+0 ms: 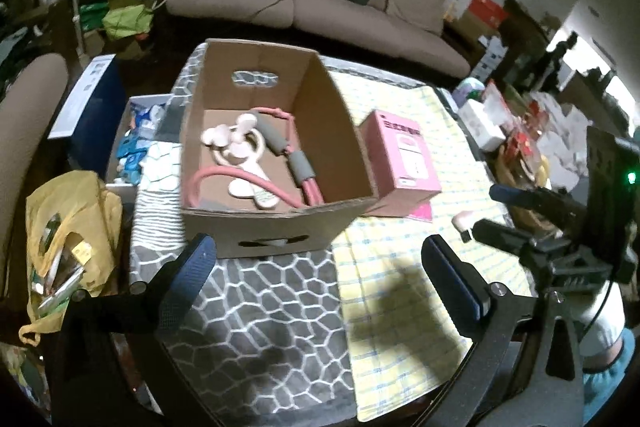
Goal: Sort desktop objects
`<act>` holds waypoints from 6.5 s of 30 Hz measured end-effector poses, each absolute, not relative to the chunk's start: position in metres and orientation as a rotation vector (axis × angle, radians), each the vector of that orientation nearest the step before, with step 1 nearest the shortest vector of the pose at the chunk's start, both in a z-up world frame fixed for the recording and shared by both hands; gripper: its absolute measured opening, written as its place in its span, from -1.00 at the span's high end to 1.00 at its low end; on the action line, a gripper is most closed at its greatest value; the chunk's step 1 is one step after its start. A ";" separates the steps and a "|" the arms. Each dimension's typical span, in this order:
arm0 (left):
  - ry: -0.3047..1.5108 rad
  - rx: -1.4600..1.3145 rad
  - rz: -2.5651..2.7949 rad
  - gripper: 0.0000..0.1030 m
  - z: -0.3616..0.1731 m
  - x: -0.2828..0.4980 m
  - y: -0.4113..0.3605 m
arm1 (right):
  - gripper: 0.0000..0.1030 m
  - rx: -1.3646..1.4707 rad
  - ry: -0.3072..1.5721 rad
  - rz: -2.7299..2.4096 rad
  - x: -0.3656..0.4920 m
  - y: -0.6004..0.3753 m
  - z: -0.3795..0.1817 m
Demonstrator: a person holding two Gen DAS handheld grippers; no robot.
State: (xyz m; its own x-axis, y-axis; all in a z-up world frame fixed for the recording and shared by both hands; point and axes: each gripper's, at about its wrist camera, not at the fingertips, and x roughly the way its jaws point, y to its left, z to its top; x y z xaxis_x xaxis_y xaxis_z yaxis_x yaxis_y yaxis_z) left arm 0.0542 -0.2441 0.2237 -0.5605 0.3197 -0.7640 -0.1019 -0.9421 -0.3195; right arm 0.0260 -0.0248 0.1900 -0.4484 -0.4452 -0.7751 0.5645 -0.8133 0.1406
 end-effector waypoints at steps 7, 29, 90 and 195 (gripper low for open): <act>-0.266 -1.299 2.484 -1.00 0.207 0.054 -0.182 | -0.78 1.199 0.064 -2.341 0.024 0.056 0.179; -0.140 -1.365 2.289 -1.00 0.122 0.030 -0.029 | -0.75 1.356 -0.140 -2.506 -0.001 0.208 0.110; -0.214 -1.286 2.410 -0.75 0.081 -0.075 -0.058 | -0.44 1.326 -0.597 -2.104 -0.119 0.105 0.063; -0.463 -1.138 2.606 -1.00 0.193 -0.007 -0.303 | -1.00 1.154 -0.537 -2.100 -0.071 -0.079 0.165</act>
State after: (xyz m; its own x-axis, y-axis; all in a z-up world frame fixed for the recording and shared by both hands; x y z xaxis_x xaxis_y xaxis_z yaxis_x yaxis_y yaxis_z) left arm -0.0075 -0.3031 0.1930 -0.6596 0.3580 -0.6609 -0.1082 -0.9154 -0.3878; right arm -0.0708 -0.0795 0.1646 -0.3820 -0.7243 -0.5740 0.3595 -0.6886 0.6297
